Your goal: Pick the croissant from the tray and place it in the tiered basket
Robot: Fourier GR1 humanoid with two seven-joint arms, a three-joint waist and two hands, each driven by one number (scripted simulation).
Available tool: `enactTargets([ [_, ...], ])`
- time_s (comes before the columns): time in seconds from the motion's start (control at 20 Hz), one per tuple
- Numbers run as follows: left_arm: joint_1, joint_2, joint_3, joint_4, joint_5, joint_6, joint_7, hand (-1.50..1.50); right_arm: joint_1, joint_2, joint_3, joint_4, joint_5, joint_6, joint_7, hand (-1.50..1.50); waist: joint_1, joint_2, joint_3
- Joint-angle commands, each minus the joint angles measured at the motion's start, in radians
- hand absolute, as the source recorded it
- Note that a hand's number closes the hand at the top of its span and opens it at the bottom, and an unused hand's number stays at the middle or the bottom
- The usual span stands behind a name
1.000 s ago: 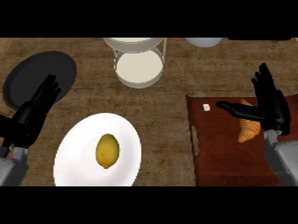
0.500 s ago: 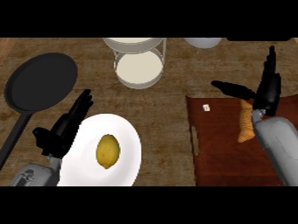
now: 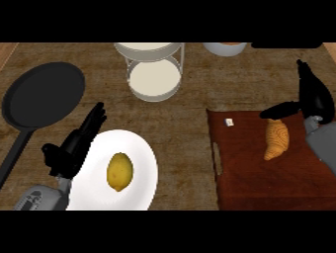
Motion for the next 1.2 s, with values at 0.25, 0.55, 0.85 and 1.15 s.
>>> enactTargets([
  [0.25,-0.007,-0.01,0.009,0.023,-0.006,-0.003,-0.012,0.0,-0.197,-0.022,0.153,-0.193,-0.039,0.526,0.564,-1.5,-0.014,-0.002,0.008],
  [0.55,0.009,-0.018,0.021,0.019,-0.016,-0.002,-0.02,0.0,-0.219,-0.012,0.123,-0.331,-0.086,0.591,0.799,-1.5,-0.01,0.005,0.012],
  [0.85,-0.002,-0.043,0.011,0.025,-0.039,0.012,-0.01,0.0,-0.195,-0.03,0.145,-0.341,0.035,0.54,0.859,-1.5,-0.008,0.008,0.012],
  [1.15,0.03,-0.038,0.009,0.01,-0.038,-0.012,-0.018,0.0,-0.075,-0.031,0.137,-0.306,0.019,0.543,0.84,-1.5,-0.009,0.008,0.013],
])
